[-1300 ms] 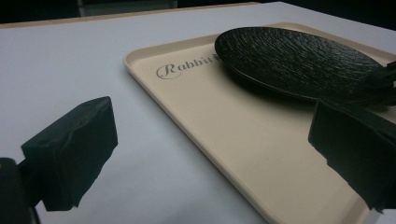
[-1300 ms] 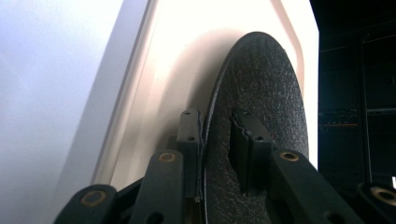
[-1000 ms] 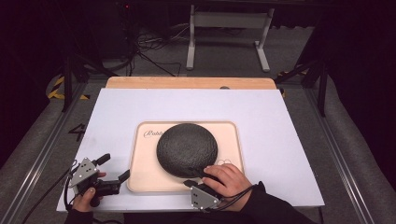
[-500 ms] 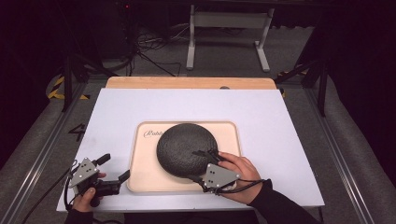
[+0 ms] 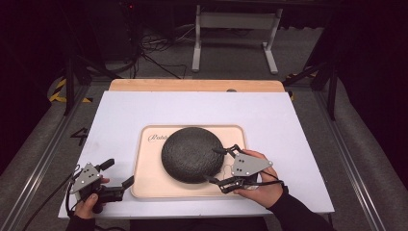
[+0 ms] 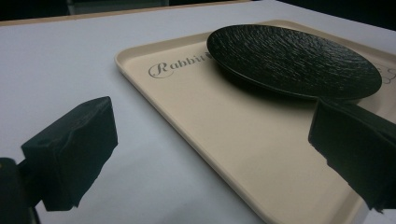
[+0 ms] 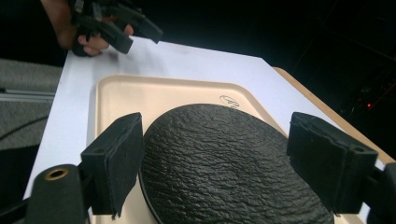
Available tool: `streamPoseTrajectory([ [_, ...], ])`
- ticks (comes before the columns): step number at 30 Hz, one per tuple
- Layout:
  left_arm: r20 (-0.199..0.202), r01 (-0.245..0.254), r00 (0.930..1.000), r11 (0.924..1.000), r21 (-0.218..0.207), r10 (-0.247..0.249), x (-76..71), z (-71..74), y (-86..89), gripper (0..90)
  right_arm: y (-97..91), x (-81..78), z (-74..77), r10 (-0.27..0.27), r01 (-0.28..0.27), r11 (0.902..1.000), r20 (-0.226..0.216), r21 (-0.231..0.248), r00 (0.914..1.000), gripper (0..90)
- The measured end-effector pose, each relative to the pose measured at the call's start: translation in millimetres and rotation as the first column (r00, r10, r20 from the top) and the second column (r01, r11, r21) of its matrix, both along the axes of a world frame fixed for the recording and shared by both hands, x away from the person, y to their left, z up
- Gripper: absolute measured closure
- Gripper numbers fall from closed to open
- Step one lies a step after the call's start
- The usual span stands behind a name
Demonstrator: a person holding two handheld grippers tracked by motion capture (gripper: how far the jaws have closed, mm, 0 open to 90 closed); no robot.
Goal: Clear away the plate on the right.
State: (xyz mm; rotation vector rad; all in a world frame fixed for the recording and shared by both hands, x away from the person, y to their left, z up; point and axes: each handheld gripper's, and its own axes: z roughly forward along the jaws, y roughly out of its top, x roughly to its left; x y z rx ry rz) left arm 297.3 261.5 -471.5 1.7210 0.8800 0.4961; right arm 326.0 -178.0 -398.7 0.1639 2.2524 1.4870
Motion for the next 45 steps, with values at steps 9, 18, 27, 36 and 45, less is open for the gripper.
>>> streamPoseTrajectory([
  [9,-0.009,0.008,0.9999,1.0,-0.001,-0.008,1.1,0.0,0.4,2.0,-26.3,4.9,6.5,-0.067,0.08,0.9907,-0.121,0.109,0.9904,15.8],
  [18,-0.008,0.007,0.9999,1.0,0.0,-0.007,1.0,0.0,0.3,2.0,-58.6,11.2,9.6,-0.115,0.144,0.9754,-0.175,0.167,0.9779,3.7],
  [27,-0.009,0.007,0.9999,1.0,0.0,-0.007,1.1,0.0,0.4,2.0,-85.6,16.9,9.7,-0.148,0.178,0.9685,-0.173,0.174,0.9737,1.5],
  [36,-0.008,0.005,1.0,1.0,0.0,-0.005,1.0,0.0,0.1,2.0,-112.6,21.6,-2.8,-0.185,0.213,0.9593,-0.156,0.186,0.9702,1.4],
  [45,-0.007,0.004,1.0,1.0,0.0,-0.004,0.9,-0.1,0.1,2.0,-138.7,24.2,-27.5,-0.235,0.266,0.9493,-0.186,0.167,0.954,1.3],
])
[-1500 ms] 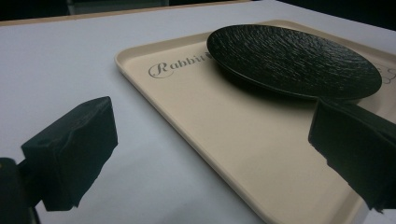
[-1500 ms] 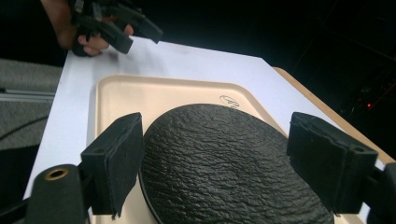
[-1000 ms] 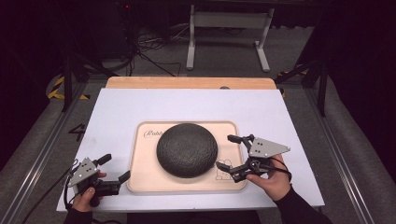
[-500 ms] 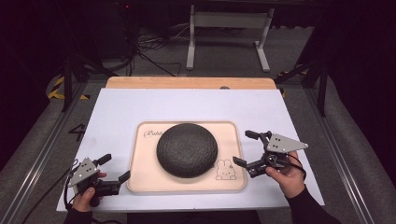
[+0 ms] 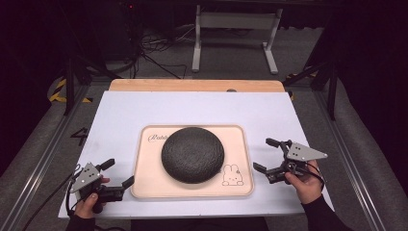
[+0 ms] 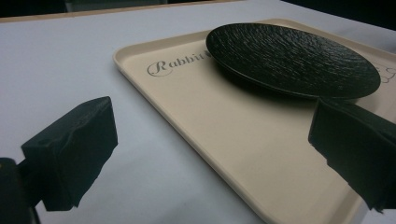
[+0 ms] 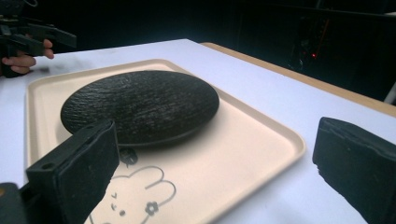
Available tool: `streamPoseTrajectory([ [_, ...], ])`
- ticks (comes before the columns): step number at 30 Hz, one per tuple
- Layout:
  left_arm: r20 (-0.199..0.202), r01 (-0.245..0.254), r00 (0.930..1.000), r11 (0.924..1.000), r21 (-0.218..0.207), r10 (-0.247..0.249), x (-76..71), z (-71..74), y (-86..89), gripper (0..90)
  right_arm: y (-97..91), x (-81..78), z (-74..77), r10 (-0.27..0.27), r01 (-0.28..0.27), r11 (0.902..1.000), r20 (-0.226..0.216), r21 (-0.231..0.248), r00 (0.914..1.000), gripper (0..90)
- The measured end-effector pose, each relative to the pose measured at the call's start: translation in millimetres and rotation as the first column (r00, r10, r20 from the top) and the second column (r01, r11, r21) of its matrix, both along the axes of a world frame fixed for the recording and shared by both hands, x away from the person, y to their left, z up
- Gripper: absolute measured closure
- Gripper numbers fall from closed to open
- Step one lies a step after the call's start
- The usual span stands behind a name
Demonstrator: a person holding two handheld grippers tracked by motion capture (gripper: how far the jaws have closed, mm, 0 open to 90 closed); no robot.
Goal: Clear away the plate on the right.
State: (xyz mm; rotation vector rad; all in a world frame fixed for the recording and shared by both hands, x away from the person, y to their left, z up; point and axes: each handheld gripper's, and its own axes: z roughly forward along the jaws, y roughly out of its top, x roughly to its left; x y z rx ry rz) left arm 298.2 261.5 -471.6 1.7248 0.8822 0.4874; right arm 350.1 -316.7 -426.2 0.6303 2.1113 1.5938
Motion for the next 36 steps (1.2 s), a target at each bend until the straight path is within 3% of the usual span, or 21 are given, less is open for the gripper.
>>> streamPoseTrajectory([
  [10,-0.001,0.0,1.0,1.0,0.002,0.0,0.0,0.1,0.2,2.0,-19.9,-1.8,-15.4,-0.049,0.051,0.9981,-0.053,0.036,0.9974,1.4],
  [23,-0.002,0.004,1.0,1.0,0.0,-0.004,0.2,0.0,0.4,2.0,-21.9,-2.3,-27.5,-0.054,0.059,0.9972,-0.103,0.045,0.9932,1.5],
  [29,-0.002,0.005,1.0,1.0,0.0,-0.005,0.2,0.0,0.3,2.1,-24.3,-0.7,-28.7,-0.082,0.091,0.9933,-0.121,0.071,0.9892,1.6],
  [33,-0.003,0.007,1.0,1.0,-0.001,-0.007,0.2,0.0,0.4,2.0,-22.9,1.3,-28.8,-0.081,0.089,0.9945,-0.141,0.055,0.9867,2.4],
  [36,-0.003,0.008,1.0,1.0,-0.001,-0.008,0.3,0.0,0.5,2.1,-20.9,0.3,-28.7,-0.056,0.061,0.9975,-0.128,0.036,0.9902,2.2],
])
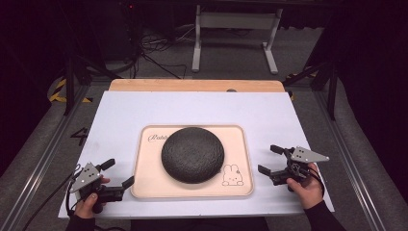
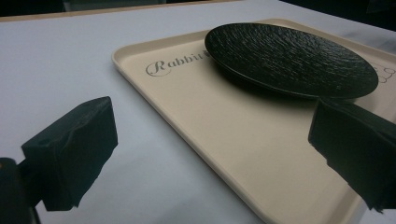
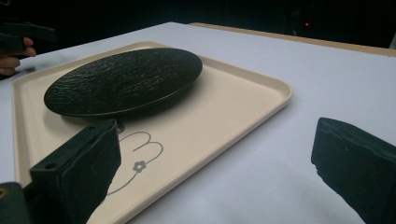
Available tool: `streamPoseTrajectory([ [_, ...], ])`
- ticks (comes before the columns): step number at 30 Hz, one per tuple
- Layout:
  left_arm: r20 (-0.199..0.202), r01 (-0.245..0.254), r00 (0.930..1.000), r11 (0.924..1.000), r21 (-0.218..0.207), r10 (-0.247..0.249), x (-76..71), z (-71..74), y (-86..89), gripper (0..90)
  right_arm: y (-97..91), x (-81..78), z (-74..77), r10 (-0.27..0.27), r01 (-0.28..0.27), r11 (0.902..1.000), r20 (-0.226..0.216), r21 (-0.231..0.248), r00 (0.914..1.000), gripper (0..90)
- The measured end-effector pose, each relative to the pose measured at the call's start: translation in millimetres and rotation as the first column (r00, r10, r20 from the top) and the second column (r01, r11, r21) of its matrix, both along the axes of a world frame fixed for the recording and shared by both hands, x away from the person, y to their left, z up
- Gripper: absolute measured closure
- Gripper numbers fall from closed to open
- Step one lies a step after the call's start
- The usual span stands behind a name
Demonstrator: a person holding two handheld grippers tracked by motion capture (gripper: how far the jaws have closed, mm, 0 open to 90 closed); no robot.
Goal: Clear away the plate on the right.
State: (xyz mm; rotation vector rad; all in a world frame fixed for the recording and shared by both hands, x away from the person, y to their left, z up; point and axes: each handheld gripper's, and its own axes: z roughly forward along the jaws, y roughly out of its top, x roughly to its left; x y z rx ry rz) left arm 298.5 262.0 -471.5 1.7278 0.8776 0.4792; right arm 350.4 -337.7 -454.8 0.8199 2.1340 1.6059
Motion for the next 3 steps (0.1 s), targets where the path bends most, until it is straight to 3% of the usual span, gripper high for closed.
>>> streamPoseTrajectory([
  [3,-0.001,0.0,1.0,1.0,-0.001,0.0,0.0,0.0,0.1,2.1,-0.4,0.3,-0.1,0.0,0.0,1.0,0.0,0.004,1.0,2.2],
])
